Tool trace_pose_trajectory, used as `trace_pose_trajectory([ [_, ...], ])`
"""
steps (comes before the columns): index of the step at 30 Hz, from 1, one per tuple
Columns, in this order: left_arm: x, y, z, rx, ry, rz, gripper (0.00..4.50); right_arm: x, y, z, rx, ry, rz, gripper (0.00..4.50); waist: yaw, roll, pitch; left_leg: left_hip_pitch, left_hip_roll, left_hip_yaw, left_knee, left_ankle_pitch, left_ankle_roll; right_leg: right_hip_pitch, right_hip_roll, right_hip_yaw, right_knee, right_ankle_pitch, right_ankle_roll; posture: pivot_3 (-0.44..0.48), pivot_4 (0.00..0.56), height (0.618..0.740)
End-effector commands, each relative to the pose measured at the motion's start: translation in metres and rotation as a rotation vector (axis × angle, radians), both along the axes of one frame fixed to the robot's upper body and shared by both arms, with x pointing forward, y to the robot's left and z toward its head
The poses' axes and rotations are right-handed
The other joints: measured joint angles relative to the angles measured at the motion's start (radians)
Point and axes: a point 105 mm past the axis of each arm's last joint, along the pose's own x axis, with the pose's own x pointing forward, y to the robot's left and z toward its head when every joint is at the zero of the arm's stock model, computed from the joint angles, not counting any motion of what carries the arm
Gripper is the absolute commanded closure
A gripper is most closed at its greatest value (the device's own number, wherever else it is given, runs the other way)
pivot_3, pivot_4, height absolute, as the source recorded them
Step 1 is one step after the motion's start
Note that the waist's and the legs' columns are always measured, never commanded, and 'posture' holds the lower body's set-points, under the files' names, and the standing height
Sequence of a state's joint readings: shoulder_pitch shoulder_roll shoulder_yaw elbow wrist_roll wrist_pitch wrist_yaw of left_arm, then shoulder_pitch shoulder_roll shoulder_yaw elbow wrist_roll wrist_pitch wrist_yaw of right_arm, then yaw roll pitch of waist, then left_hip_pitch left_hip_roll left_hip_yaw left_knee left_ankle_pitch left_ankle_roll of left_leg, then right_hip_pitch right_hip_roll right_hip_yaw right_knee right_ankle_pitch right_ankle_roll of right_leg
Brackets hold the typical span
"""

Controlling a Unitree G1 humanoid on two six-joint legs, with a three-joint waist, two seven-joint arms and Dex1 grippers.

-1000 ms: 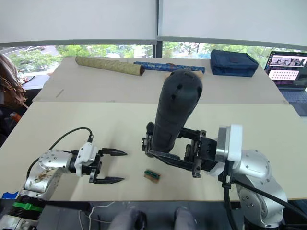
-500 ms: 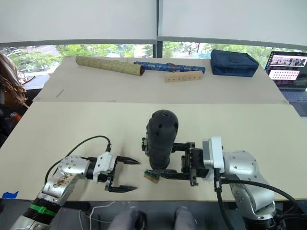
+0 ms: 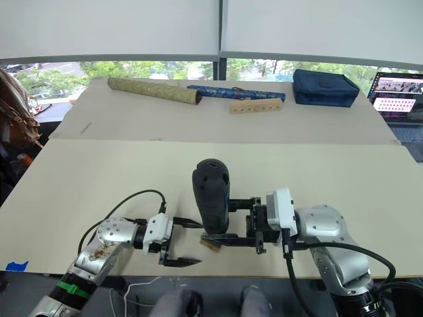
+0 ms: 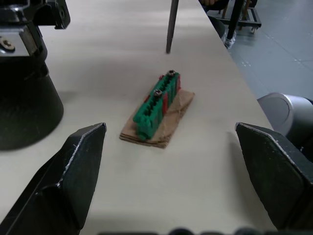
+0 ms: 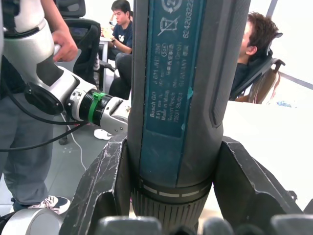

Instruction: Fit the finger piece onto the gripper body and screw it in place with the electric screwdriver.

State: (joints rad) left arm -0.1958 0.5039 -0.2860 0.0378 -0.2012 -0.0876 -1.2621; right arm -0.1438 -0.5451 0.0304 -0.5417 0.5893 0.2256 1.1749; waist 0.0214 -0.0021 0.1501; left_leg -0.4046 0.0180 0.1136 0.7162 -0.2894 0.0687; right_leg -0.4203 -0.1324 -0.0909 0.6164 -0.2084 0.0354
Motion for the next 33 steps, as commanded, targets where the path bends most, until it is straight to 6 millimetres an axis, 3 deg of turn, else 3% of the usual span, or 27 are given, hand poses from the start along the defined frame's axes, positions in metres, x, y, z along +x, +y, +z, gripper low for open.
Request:
trace_pose_trajectory([
  [1,-0.003,-0.007,-0.01,0.014,0.03,-0.012,0.0,-0.005,0.002,0.01,0.018,-0.066,0.022,2.56,0.002,0.0,0.0,0.0,0.0,0.0,0.0,0.0,0.0,0.0,0.0,0.0,0.0,0.0,0.0,0.0,0.15,0.74],
  [33,-0.009,-0.016,-0.022,0.025,0.068,-0.04,0.0,-0.004,-0.001,0.006,0.002,-0.059,0.008,2.56,0.018,0.001,0.0,0.0,-0.002,0.0,0.002,-0.002,0.003,0.001,-0.003,0.0,0.0,0.0,0.0,0.0,0.15,0.74],
])
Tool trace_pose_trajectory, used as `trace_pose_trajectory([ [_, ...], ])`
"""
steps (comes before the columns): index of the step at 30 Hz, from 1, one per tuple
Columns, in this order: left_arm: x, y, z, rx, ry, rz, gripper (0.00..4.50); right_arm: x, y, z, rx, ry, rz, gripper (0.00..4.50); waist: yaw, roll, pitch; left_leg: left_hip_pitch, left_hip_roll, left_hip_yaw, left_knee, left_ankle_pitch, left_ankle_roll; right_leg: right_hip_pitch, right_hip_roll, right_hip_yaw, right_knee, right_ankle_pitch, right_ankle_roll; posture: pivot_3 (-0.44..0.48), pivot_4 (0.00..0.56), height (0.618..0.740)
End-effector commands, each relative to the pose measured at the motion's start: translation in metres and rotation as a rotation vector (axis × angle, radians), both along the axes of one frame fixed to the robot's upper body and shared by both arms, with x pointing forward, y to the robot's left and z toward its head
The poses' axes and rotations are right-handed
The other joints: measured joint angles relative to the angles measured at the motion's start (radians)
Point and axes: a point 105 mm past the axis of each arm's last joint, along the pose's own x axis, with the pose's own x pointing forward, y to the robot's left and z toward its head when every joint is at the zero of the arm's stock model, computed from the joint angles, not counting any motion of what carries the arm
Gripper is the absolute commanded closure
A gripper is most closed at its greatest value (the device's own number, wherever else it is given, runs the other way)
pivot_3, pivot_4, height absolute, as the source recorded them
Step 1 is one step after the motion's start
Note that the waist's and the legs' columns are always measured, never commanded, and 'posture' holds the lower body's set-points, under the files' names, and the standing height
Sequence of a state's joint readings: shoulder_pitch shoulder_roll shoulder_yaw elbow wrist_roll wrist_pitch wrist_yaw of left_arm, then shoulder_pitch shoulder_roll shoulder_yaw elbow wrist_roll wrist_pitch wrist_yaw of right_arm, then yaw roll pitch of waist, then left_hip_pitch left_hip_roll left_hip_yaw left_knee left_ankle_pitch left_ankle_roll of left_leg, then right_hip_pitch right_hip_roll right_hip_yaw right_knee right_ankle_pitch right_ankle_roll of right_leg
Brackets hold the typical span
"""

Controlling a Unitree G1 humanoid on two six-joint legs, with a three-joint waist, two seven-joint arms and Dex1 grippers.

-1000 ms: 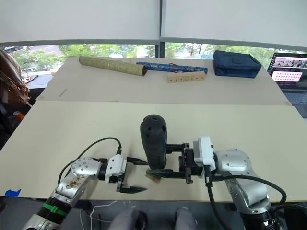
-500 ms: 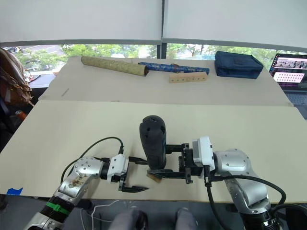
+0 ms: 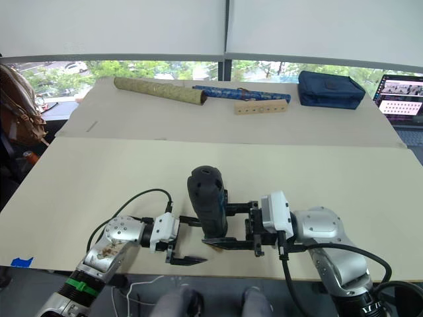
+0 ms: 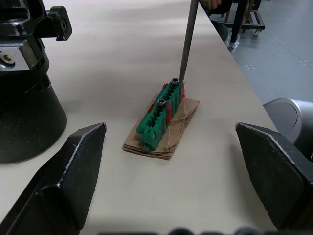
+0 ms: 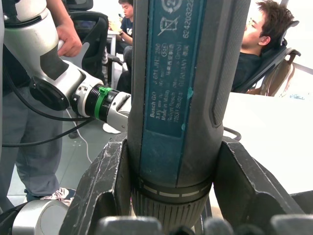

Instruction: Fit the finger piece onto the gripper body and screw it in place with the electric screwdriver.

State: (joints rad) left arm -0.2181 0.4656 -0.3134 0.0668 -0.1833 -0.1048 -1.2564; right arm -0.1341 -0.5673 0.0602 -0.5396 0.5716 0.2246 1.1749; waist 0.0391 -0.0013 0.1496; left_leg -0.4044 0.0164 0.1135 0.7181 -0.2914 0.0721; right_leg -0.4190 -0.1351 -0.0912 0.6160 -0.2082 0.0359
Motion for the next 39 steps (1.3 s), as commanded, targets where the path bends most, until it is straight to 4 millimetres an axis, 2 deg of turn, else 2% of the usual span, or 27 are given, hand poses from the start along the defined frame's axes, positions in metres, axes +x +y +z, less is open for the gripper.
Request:
trace_pose_trajectory([
  [1,-0.0092,-0.0047,-0.0195,0.04,0.073,-0.017,0.0,-0.0024,-0.0025,0.0151,0.046,-0.078,0.001,2.56,0.0,0.0,0.0,0.0,0.0,0.0,0.0,0.0,0.0,0.0,0.0,0.0,0.0,0.0,0.0,0.0,0.15,0.74],
  [25,-0.0073,-0.005,-0.0168,0.041,0.082,-0.011,0.0,0.0005,-0.0107,0.0175,0.059,-0.072,-0.028,2.56,0.001,0.0,0.0,0.0,0.0,0.0,0.002,-0.001,0.002,0.001,-0.001,0.0,0.0,0.0,0.0,0.0,0.15,0.74],
  [39,-0.0069,-0.0036,-0.0167,0.045,0.088,-0.003,0.0,-0.0012,-0.0073,0.0134,0.061,-0.045,-0.012,2.56,0.0,0.0,0.0,0.0,0.0,0.0,0.002,-0.001,0.002,0.001,-0.001,0.0,0.0,0.0,0.0,0.0,0.15,0.74],
])
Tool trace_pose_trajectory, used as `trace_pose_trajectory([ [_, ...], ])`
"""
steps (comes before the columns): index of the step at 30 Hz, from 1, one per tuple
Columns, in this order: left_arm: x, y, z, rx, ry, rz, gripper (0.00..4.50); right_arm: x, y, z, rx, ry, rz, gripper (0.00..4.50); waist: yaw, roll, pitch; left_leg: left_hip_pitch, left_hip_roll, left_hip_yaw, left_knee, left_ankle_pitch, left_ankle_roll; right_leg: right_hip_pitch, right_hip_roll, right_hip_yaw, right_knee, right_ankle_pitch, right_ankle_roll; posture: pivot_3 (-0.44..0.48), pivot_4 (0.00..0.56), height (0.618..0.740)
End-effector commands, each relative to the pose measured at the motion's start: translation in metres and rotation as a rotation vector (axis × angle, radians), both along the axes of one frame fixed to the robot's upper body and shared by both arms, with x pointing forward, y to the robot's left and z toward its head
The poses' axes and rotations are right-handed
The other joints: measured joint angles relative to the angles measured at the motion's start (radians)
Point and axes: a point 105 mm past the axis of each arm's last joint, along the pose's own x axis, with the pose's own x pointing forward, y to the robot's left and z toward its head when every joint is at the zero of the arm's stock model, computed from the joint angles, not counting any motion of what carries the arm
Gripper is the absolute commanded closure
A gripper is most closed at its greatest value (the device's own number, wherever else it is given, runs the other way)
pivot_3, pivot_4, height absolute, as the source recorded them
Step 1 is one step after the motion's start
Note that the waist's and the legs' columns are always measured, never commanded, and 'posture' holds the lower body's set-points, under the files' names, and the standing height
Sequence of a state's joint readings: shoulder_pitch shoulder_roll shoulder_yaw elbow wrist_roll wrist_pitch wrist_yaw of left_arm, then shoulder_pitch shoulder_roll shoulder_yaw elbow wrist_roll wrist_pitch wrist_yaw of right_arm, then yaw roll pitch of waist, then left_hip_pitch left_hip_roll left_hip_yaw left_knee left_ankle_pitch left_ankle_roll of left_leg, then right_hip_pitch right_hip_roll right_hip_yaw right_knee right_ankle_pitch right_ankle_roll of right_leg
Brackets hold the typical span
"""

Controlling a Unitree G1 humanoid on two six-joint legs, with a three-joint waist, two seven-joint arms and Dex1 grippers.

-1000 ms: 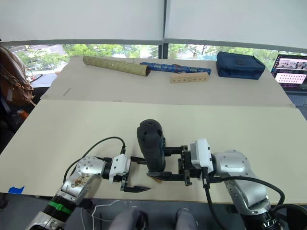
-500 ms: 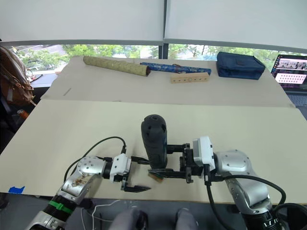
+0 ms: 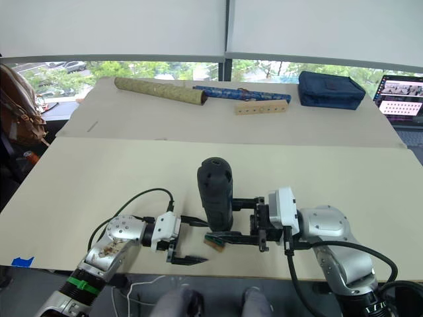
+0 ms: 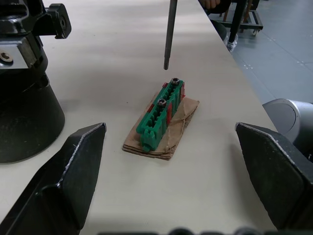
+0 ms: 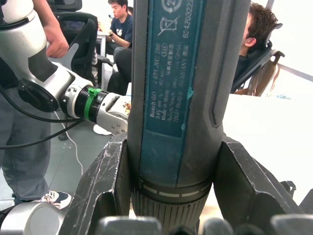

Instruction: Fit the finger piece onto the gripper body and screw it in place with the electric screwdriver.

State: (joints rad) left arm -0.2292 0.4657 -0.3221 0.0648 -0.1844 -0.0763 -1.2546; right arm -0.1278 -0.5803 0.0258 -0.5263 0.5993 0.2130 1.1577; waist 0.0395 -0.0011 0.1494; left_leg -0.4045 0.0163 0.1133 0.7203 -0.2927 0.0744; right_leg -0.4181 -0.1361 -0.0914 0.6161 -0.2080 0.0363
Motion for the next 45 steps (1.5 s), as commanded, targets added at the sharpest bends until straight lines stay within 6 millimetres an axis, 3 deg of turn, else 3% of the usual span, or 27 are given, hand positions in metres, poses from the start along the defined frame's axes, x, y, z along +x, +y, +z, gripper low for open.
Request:
trace_pose_trajectory([
  [1,-0.008,-0.002,-0.0164,0.037,0.071,-0.003,0.0,-0.0061,0.0009,0.0089,0.038,-0.041,0.028,2.56,0.0,0.0,0.0,0.0,0.0,0.0,0.0,0.0,0.0,0.0,0.0,0.0,0.0,0.0,0.0,0.0,0.15,0.74],
  [45,-0.0082,-0.0036,-0.0158,0.036,0.08,0.0,0.0,-0.0029,0.0036,0.0029,0.024,-0.038,0.019,2.56,0.0,0.0,0.0,0.0,0.0,0.0,0.0,0.0,0.0,0.0,0.0,0.0,0.0,0.0,0.0,0.0,0.15,0.74],
])
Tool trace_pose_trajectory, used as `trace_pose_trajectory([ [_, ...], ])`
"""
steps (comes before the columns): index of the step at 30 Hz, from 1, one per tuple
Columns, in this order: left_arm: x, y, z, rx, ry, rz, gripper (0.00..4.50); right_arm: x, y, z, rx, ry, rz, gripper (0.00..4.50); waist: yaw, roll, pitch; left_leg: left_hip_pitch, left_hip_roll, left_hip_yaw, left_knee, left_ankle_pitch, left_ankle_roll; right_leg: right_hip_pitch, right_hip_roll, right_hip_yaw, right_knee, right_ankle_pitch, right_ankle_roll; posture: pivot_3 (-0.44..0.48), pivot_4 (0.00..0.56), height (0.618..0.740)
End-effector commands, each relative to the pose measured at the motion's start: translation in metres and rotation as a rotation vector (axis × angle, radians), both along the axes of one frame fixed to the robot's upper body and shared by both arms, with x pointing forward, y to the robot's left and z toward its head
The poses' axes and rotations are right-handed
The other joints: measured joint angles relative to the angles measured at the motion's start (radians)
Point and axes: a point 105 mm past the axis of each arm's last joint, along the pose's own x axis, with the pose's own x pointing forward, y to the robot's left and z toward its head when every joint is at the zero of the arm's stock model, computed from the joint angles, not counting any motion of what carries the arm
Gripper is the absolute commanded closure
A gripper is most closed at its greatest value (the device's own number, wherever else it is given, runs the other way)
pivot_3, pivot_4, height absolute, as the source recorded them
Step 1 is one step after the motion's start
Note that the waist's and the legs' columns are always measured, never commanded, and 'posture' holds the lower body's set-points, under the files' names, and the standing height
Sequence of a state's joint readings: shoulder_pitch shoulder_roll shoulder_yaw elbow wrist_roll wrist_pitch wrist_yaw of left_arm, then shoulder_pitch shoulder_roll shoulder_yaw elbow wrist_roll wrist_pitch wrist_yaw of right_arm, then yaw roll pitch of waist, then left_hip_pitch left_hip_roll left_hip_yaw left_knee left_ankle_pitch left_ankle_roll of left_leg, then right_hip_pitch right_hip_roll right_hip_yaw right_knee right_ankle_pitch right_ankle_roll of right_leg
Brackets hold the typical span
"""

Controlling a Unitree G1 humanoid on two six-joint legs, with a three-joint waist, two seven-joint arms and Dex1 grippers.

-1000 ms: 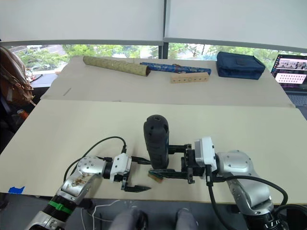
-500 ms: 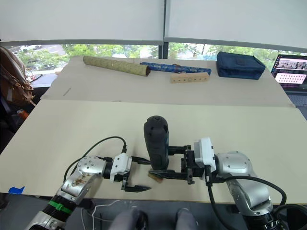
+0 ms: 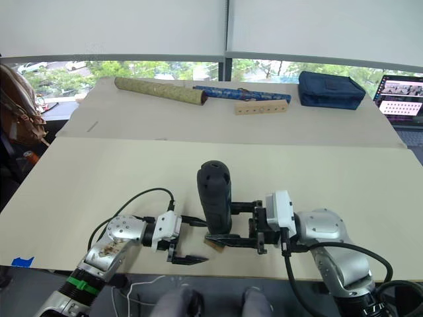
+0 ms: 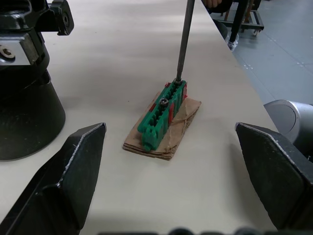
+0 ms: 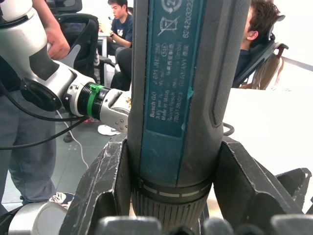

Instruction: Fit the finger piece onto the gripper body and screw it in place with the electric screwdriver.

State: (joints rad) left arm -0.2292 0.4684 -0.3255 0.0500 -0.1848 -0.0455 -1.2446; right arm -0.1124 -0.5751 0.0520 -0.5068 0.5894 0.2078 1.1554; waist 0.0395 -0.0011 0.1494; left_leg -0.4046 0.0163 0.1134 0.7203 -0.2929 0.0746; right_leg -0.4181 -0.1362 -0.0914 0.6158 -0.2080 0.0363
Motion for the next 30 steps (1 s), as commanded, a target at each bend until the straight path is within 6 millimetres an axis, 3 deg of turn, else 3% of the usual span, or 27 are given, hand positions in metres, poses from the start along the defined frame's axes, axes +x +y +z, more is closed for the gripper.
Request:
trace_pose_trajectory([
  [1,-0.0084,-0.0029,-0.016,0.029,0.066,-0.009,0.0,-0.0032,0.0018,0.0116,0.028,-0.075,0.018,2.56,0.0,0.0,0.0,0.0,0.0,0.0,0.0,0.0,0.0,0.0,0.0,0.0,0.0,0.0,0.0,0.0,0.15,0.74],
  [30,-0.0059,-0.003,-0.0165,0.025,0.061,0.003,0.0,-0.0011,0.0024,0.0045,0.013,-0.061,0.011,2.56,0.0,0.0,0.0,0.0,0.0,0.0,0.0,0.0,0.0,0.0,0.0,0.0,0.0,0.0,0.0,0.0,0.15,0.74],
])
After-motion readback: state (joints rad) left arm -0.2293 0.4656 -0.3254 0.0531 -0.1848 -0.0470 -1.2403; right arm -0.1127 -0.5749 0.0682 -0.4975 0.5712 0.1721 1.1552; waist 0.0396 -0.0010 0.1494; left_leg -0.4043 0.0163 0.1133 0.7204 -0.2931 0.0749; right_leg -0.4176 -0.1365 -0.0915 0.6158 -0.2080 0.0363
